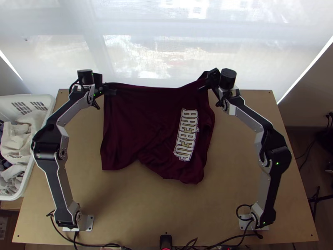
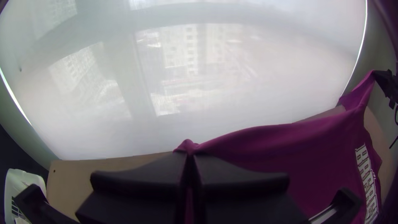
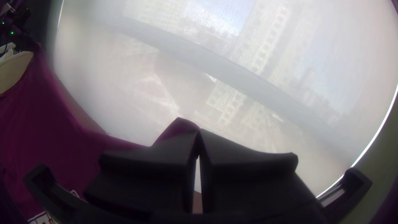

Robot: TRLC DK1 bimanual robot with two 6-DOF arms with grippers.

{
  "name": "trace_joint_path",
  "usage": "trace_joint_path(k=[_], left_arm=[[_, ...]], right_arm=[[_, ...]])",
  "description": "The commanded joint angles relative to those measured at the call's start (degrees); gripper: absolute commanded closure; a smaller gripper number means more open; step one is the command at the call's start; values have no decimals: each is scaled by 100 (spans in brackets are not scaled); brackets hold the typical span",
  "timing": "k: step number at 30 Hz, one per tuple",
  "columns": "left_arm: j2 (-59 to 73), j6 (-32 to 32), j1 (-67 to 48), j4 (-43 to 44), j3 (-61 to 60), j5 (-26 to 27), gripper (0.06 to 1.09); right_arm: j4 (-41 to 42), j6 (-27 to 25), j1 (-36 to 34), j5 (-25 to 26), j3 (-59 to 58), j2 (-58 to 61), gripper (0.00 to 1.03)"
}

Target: Fold the t-shirt

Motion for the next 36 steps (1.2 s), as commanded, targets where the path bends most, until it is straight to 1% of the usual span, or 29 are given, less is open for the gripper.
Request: trace_joint_path(k=[1,10,16,24,36], left_arm=[[-736,-24,-118,288,-1092,144,105],[-1500,20,-65,674,-2253,214,105],[-1852,47,66,701,-2648,223,105],[-2291,55,137,745,-3202,240,105],[-2880,64,14,903,-4239,284,105]], right_arm=[[79,167,71,-3,-882,-697,100],[141,264,89,-12,-1999,-1611,100],[141,255,124,-56,-2623,-2262,100],[132,229,449,-65,-3537,-3141,100],[-18,334,730,-56,-4521,-3940,100]])
